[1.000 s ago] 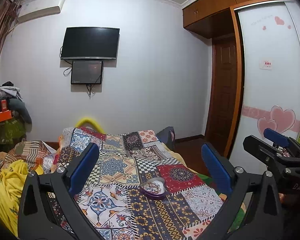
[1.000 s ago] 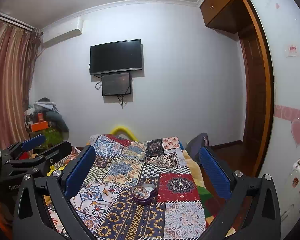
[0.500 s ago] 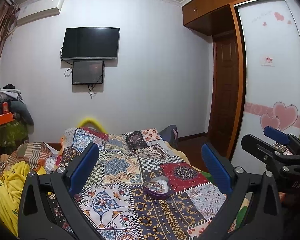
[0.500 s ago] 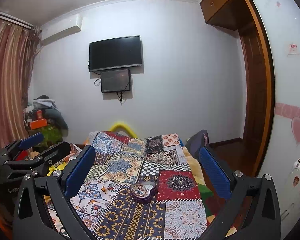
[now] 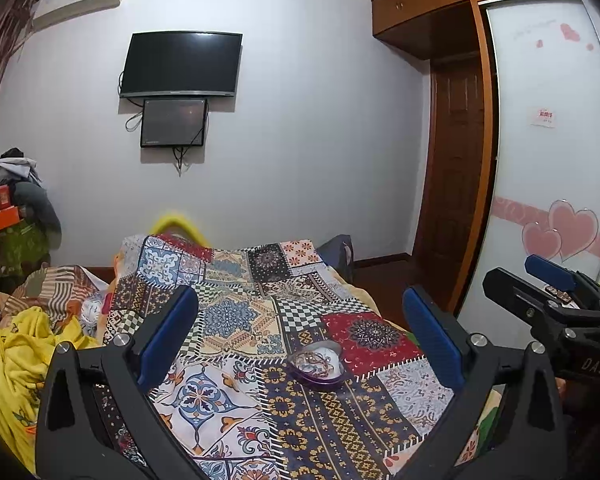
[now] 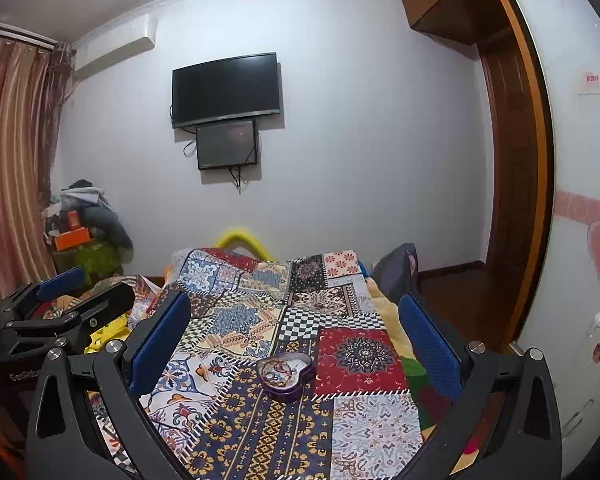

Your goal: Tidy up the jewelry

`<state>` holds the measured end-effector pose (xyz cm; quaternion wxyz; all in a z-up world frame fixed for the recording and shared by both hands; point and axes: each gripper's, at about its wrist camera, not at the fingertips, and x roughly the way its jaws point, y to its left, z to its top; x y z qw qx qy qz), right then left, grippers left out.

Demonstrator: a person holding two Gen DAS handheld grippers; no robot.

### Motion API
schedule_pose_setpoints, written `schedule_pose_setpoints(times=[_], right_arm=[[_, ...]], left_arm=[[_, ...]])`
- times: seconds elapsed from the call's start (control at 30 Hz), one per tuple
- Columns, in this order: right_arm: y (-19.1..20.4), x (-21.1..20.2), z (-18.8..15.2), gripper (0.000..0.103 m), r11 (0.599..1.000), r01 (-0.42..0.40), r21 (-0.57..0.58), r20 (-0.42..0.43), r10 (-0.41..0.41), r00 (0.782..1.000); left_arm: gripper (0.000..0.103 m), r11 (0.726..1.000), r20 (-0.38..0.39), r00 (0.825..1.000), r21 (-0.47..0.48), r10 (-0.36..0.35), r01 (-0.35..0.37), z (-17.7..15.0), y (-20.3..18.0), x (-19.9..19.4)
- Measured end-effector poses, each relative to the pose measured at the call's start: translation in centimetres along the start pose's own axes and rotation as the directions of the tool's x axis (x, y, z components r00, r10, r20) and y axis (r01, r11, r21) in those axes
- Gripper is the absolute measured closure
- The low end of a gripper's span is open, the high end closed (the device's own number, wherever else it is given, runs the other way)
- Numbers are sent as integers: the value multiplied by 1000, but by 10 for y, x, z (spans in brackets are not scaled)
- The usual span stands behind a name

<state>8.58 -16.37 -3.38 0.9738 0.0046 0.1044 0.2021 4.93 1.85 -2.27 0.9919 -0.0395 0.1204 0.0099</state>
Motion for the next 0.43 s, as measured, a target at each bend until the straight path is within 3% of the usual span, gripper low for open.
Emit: schedule_pose_setpoints(times=[0.43], right_arm=[[-8,15,-5,0,1000,9,17,-53,-8,999]], left_arm=[[0,1000,-31,999,-8,-30,30,-9,4,21]])
